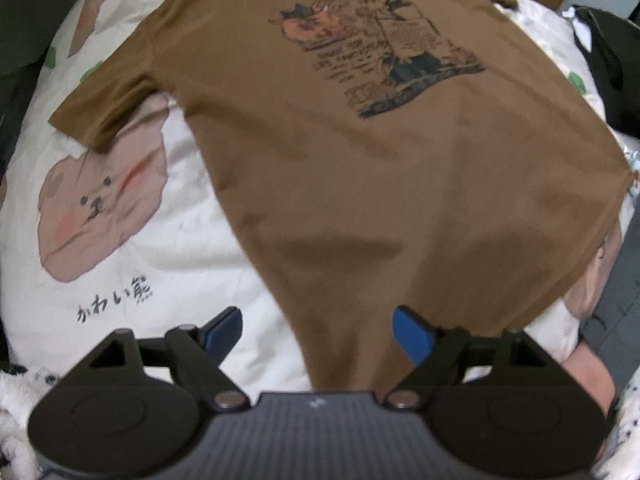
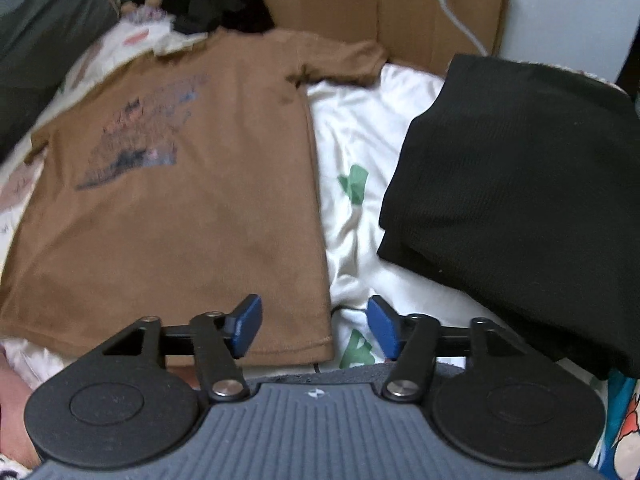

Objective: Fold clothes
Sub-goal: 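Raise both open tools above the flat brown shirt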

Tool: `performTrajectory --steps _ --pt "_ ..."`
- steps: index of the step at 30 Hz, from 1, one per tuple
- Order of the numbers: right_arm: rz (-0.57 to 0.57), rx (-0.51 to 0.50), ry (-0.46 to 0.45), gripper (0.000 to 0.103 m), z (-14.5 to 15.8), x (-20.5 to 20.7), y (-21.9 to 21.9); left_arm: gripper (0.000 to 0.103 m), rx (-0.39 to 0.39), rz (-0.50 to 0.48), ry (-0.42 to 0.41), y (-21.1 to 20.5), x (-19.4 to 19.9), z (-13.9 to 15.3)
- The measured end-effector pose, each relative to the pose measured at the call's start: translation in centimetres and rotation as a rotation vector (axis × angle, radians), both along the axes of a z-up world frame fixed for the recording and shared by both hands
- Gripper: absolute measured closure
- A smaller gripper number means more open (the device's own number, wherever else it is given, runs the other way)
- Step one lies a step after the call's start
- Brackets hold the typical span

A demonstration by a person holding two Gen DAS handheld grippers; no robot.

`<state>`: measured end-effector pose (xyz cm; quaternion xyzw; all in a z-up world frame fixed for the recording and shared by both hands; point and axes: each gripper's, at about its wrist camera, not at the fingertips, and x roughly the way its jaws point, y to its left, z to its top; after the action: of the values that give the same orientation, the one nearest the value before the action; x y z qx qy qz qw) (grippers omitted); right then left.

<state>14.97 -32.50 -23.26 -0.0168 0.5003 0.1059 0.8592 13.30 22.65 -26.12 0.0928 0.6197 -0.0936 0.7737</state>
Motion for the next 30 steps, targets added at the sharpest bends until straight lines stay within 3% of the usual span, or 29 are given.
performTrajectory --steps 9,18,26,30 --pt "-0.098 0.019 -0.044 0.021 0.7 -0.4 -0.9 0.014 0.017 -0.036 -0.064 -0.7 1.5 -0.3" --pt "-0.084 -0.109 -0.115 0.021 0.5 -0.8 1.0 0.013 0.006 0.084 -0.137 -0.7 5.8 0.1" --pt "-0.052 -0.159 -0.133 0.022 0.2 -0.6 1.9 0.010 0.003 0.038 -0.169 -2.1 6.4 -0.2" --pt "-0.047 -0.199 -0.150 0.022 0.0 -0.6 2.4 0.010 -0.015 0.071 -0.187 -1.6 6.3 -0.2"
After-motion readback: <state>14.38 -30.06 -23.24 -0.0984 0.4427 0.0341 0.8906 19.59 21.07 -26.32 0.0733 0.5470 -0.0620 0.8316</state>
